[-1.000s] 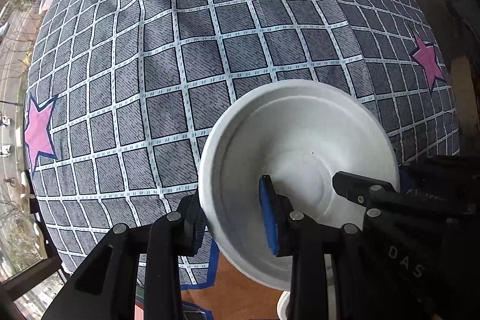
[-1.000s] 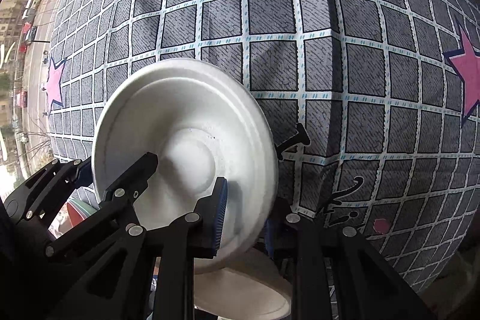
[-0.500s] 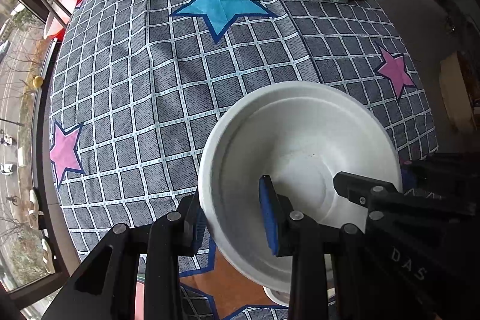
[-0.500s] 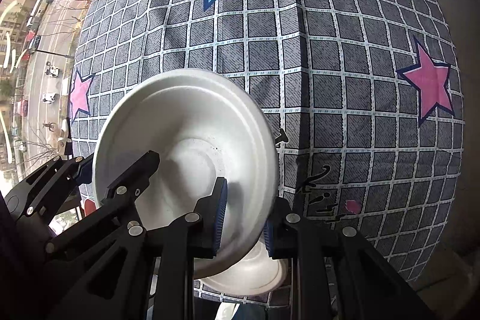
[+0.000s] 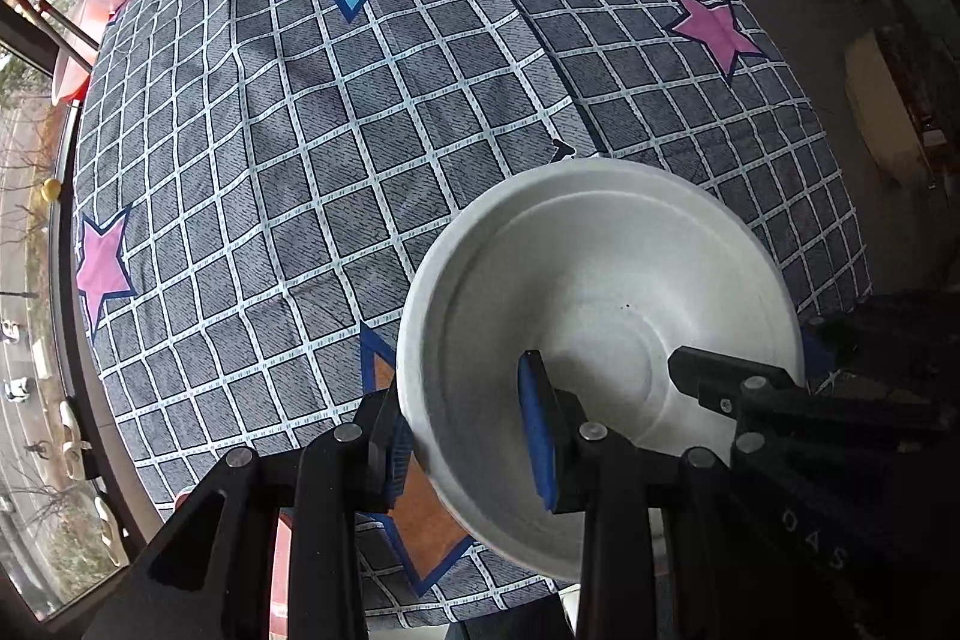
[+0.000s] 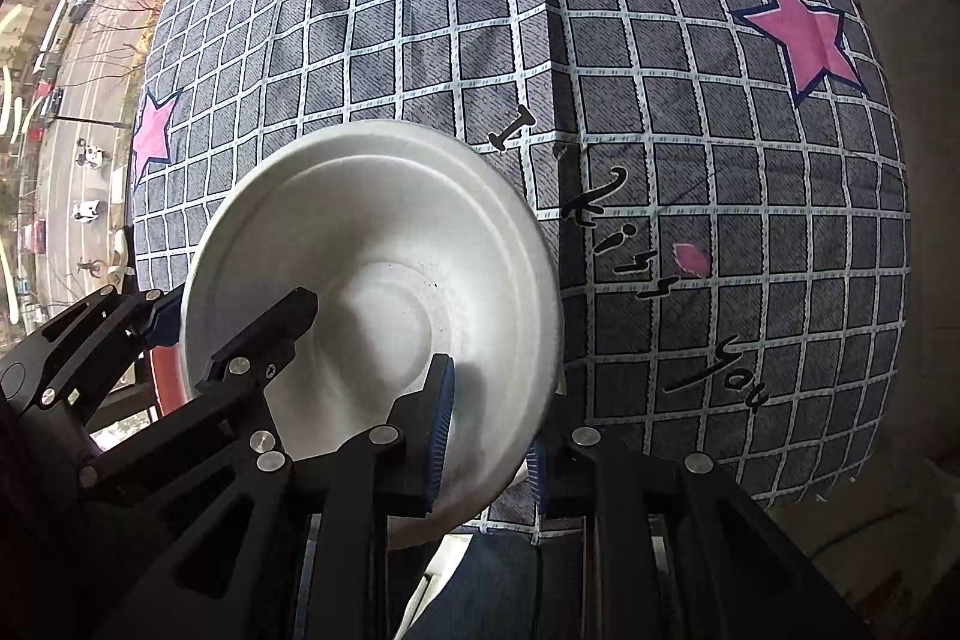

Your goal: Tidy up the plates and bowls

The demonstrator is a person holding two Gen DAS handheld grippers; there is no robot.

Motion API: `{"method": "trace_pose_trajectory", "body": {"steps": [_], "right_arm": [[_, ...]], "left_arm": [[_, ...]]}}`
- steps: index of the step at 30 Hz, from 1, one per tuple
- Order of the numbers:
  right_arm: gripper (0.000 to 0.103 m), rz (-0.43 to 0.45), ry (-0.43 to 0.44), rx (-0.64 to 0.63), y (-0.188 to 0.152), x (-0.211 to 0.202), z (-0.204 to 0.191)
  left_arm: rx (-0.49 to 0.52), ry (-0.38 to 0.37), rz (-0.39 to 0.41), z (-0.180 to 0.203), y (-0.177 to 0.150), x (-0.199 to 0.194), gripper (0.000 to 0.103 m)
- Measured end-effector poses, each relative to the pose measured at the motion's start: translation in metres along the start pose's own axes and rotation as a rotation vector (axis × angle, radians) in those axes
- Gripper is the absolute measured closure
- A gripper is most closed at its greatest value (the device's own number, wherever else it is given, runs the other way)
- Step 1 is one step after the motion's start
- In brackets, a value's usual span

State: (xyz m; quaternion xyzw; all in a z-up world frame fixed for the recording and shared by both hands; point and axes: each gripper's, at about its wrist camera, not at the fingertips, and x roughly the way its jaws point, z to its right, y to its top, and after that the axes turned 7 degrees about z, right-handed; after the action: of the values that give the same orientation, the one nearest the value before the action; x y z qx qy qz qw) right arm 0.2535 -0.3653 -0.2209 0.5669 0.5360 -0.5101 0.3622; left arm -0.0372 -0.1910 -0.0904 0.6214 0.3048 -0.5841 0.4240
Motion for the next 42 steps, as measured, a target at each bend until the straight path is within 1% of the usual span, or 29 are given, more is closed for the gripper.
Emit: {"method": "trace_pose_trajectory", "body": {"steps": [4,7,11,15,17,18,20,22,24,26,27,28,29,30,32,34,35,36,37,38,39,42], "right_arm": [[0.079,-0.026,0.007,0.042,-0.02,0.012,0.005],[0.079,-0.033,-0.009,0.05,-0.031,0.021,0.007],[0.079,-0.042,-0.028,0.063,-0.036,0.035,0.007],[0.079,-0.048,-0.038,0.049,-0.035,0.046,-0.002],[0.079,-0.048,-0.044,0.035,-0.035,0.05,-0.007],[0.079,-0.045,-0.047,0.029,-0.035,0.053,-0.01],[0.079,-0.04,-0.052,0.024,-0.042,0.049,-0.011],[0.079,-0.031,-0.054,0.026,-0.046,0.049,-0.011],[0.079,-0.025,-0.056,0.035,-0.05,0.045,-0.008],[0.078,-0.02,-0.064,0.044,-0.053,0.042,-0.005],[0.075,-0.016,-0.069,0.047,-0.054,0.04,-0.004],[0.057,-0.012,-0.073,0.051,-0.054,0.038,-0.002],[0.043,-0.003,-0.089,0.055,-0.055,0.036,0.0],[0.039,0.011,-0.089,0.06,-0.056,0.034,0.003],[0.039,0.017,-0.079,0.078,-0.059,0.031,0.007],[0.038,0.017,-0.078,0.097,-0.062,0.029,0.011],[0.029,0.019,-0.077,0.105,-0.063,0.027,0.013],[0.02,0.021,-0.073,0.114,-0.065,0.026,0.015],[0.011,0.027,-0.063,0.125,-0.067,0.024,0.016],[0.011,0.036,-0.052,0.136,-0.068,0.022,0.018],[0.011,0.04,-0.045,0.147,-0.065,0.018,0.025],[0.011,0.047,-0.038,0.166,-0.066,0.015,0.026]], "left_arm": [[0.021,-0.011,-0.029,0.008,-0.016,0.01,0.069],[0.035,-0.021,-0.057,0.013,-0.025,0.022,0.069],[0.048,-0.024,-0.075,0.016,-0.033,0.032,0.069],[0.037,-0.021,-0.081,0.015,-0.036,0.039,0.069],[0.032,-0.022,-0.086,0.014,-0.037,0.04,0.066],[0.031,-0.022,-0.088,0.013,-0.038,0.041,0.064],[0.029,-0.005,-0.087,0.012,-0.04,0.041,0.055],[0.023,0.011,-0.075,0.009,-0.044,0.04,0.036],[0.011,0.008,-0.067,0.003,-0.048,0.037,0.027],[0.007,0.004,-0.058,0.001,-0.049,0.034,0.024],[0.009,0.007,-0.056,-0.001,-0.049,0.032,0.023],[0.011,0.016,-0.054,-0.002,-0.049,0.031,0.021],[0.013,0.015,-0.056,-0.002,-0.05,0.03,0.021],[0.01,0.014,-0.063,-0.002,-0.049,0.029,0.02],[0.0,0.014,-0.072,-0.003,-0.048,0.026,0.019],[-0.009,0.013,-0.066,-0.003,-0.048,0.023,0.015],[-0.013,0.011,-0.06,-0.004,-0.048,0.021,0.014],[-0.016,0.005,-0.053,-0.006,-0.049,0.018,0.01],[-0.017,0.001,-0.047,-0.006,-0.05,0.014,0.004],[-0.014,0.004,-0.043,-0.006,-0.05,0.012,0.0],[-0.011,0.008,-0.034,-0.01,-0.051,0.007,0.0],[-0.004,0.013,-0.027,-0.008,-0.044,0.002,0.0]]}}
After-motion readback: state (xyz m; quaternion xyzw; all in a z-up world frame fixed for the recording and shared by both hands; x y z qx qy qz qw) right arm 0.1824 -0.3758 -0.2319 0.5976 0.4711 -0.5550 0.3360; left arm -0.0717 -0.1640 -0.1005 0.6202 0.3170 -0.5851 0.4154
